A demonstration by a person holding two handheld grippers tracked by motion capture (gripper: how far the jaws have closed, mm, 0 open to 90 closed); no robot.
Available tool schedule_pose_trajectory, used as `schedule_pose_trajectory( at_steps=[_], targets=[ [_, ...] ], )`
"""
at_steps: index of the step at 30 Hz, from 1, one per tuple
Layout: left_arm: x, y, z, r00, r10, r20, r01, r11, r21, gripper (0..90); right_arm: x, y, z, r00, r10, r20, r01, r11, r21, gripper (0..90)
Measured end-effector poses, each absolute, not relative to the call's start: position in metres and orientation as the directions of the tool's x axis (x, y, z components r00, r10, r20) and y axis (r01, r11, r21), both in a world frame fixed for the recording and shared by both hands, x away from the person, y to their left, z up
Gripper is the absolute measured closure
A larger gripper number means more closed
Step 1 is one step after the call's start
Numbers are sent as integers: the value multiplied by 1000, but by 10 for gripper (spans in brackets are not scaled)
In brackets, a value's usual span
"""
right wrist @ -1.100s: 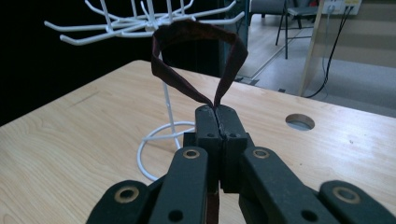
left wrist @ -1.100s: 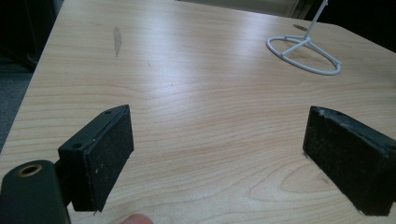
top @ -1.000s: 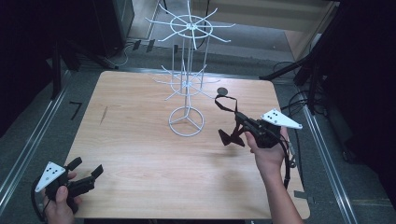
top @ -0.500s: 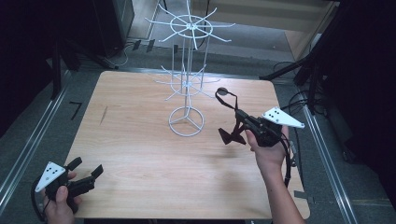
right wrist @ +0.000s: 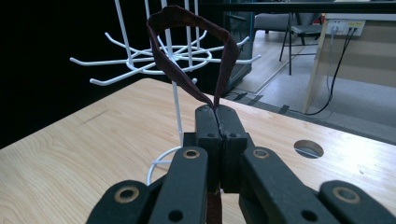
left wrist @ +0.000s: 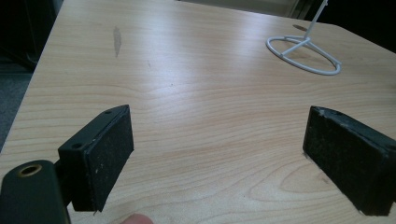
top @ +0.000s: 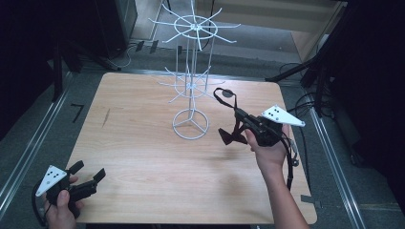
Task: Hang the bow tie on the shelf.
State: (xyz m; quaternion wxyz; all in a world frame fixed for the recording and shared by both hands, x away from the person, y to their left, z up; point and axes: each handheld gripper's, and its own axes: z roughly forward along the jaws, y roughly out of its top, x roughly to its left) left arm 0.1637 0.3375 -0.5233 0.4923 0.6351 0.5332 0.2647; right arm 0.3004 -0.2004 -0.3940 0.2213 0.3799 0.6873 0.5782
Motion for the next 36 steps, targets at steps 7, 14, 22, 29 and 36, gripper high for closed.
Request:
schedule_pose_trajectory(
  at_steps=[7,14,22,29,36],
  targets=[
    [164,338,-523,291,938,-189,418,53,907,92,304,-193,-395,-620,772,140,268,41,963,900],
    [164,337,-523,292,938,-189,417,53,907,92,307,-181,-399,-629,765,139,273,50,961,900],
    [164,338,-523,293,937,-189,417,52,907,92,311,-174,-407,-627,766,146,289,54,956,900],
    [164,338,-523,293,938,-188,418,51,907,92,317,-171,-419,-616,772,156,323,66,944,900],
    [164,338,-523,293,938,-187,417,51,908,92,323,-166,-434,-606,778,167,363,84,928,900]
  ],
)
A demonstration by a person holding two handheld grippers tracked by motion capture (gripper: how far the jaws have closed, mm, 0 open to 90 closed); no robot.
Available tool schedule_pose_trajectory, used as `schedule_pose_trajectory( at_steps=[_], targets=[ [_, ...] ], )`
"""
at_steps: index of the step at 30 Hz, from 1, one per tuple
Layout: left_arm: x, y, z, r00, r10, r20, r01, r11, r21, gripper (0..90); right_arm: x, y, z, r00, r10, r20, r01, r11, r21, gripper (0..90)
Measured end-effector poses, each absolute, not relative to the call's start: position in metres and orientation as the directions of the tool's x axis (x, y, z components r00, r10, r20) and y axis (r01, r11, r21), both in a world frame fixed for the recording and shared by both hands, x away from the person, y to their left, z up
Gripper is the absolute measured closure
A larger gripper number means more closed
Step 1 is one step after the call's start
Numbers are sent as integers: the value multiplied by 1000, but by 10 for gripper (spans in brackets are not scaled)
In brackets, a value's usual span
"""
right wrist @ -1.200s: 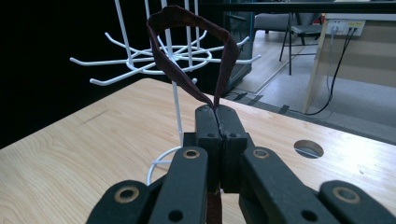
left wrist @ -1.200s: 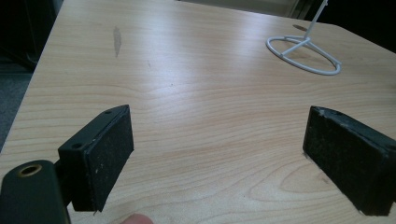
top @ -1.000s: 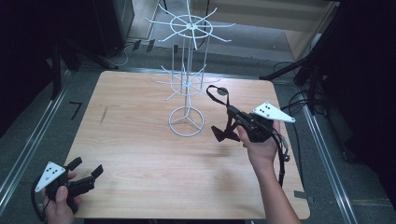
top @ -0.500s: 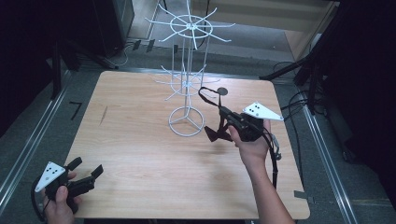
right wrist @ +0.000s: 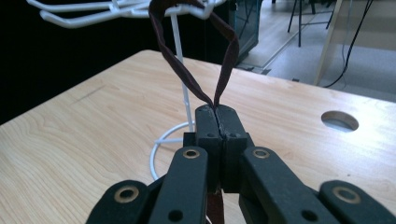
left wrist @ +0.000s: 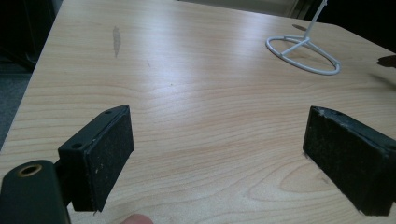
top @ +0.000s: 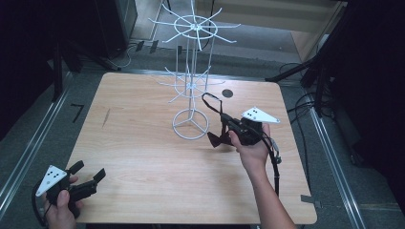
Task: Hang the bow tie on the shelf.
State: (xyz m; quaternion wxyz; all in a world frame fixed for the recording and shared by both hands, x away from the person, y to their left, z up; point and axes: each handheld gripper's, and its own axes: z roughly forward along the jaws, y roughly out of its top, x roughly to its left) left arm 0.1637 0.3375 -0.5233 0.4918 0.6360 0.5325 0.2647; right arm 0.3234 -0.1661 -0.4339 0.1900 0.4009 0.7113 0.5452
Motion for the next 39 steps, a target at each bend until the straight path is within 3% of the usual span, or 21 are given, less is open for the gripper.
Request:
schedule_pose_trajectory(
  at_steps=[23,25,31,36,39],
  targets=[
    [164,338,-523,294,937,-189,417,52,908,92,335,-151,-465,-599,781,176,442,139,886,868],
    [164,338,-523,295,937,-189,419,51,907,92,335,-150,-466,-603,778,176,446,145,883,778],
    [164,337,-523,295,937,-188,419,51,907,92,333,-150,-466,-559,813,164,467,145,872,349],
    [164,337,-523,295,937,-188,418,50,907,92,326,-155,-463,-539,828,156,460,134,878,183],
    [164,337,-523,295,937,-188,419,50,907,92,321,-158,-463,-522,842,138,458,140,878,144]
  ],
)
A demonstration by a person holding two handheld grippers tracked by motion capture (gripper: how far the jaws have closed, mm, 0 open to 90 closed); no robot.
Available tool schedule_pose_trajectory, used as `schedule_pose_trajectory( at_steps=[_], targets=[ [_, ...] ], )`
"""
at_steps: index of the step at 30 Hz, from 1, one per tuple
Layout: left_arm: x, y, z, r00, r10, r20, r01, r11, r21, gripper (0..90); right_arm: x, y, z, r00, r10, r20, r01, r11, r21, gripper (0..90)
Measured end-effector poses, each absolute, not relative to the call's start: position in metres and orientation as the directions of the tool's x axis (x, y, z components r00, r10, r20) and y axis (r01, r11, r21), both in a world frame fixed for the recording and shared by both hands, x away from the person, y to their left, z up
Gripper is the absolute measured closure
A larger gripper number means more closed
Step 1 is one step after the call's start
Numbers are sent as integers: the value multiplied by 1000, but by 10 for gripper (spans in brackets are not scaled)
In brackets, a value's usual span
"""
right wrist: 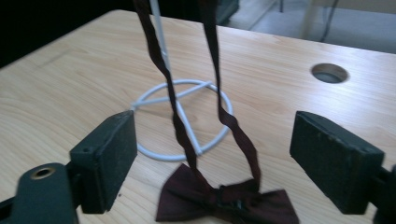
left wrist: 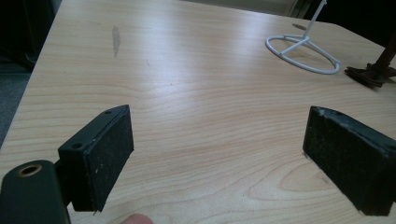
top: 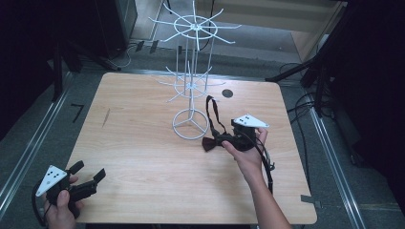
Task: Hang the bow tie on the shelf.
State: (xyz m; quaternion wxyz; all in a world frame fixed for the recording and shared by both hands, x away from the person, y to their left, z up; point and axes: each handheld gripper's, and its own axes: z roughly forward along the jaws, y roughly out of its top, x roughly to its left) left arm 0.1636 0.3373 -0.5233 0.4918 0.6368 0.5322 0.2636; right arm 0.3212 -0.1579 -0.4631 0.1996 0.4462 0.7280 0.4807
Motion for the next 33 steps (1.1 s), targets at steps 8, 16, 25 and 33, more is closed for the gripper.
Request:
schedule_pose_trajectory(
  at_steps=[8,16,25,33],
  targets=[
    [163,337,-523,293,939,-183,421,45,906,92,310,-176,-462,-492,860,136,439,110,892,144],
    [163,337,-523,292,939,-182,421,45,906,92,302,-193,-465,-482,865,142,437,96,894,142],
    [163,337,-523,291,939,-181,419,45,907,92,296,-209,-471,-463,873,154,443,78,893,142],
    [163,336,-523,290,940,-180,417,45,908,92,290,-222,-479,-442,883,161,454,65,889,142]
  ],
)
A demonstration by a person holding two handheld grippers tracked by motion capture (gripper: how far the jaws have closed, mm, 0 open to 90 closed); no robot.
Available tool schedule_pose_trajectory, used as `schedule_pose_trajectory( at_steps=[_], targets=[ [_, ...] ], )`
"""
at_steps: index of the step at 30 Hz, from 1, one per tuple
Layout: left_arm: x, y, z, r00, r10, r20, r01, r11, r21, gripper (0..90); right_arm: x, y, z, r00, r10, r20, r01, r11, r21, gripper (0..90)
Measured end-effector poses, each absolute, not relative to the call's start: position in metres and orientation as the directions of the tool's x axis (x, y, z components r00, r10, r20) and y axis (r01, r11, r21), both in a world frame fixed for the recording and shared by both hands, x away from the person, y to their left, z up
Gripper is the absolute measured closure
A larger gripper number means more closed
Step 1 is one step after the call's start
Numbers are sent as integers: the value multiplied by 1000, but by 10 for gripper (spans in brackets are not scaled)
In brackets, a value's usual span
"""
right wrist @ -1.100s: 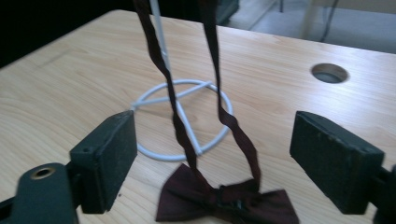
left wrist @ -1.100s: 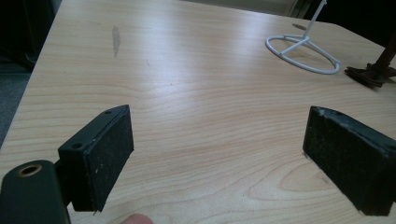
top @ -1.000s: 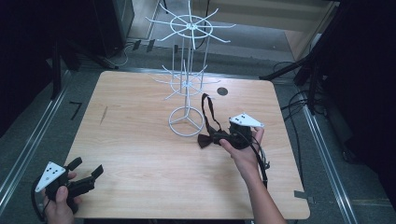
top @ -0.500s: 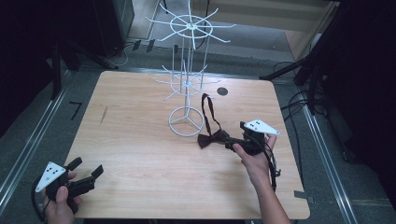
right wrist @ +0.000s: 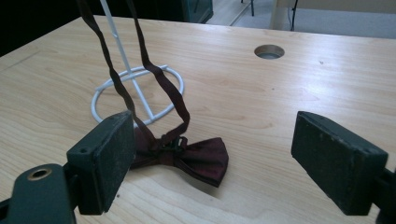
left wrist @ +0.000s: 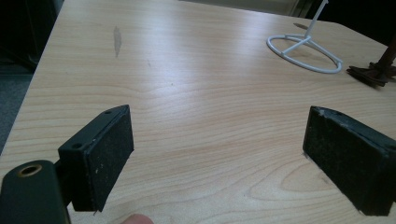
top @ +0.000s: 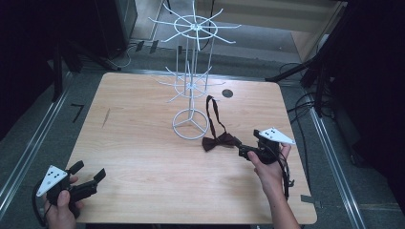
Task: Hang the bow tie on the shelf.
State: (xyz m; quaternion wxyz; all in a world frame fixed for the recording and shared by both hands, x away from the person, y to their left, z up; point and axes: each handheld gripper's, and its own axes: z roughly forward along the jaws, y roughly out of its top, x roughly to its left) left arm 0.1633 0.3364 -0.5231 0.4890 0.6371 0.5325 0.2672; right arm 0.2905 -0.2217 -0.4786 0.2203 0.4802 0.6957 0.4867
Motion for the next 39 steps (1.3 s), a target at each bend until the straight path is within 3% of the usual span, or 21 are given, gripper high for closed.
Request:
schedule_pose_trajectory(
  at_steps=[39],
  targets=[
    [163,336,-523,286,942,-177,415,45,909,93,253,-302,-532,-286,940,186,534,-5,846,142]
  ],
)
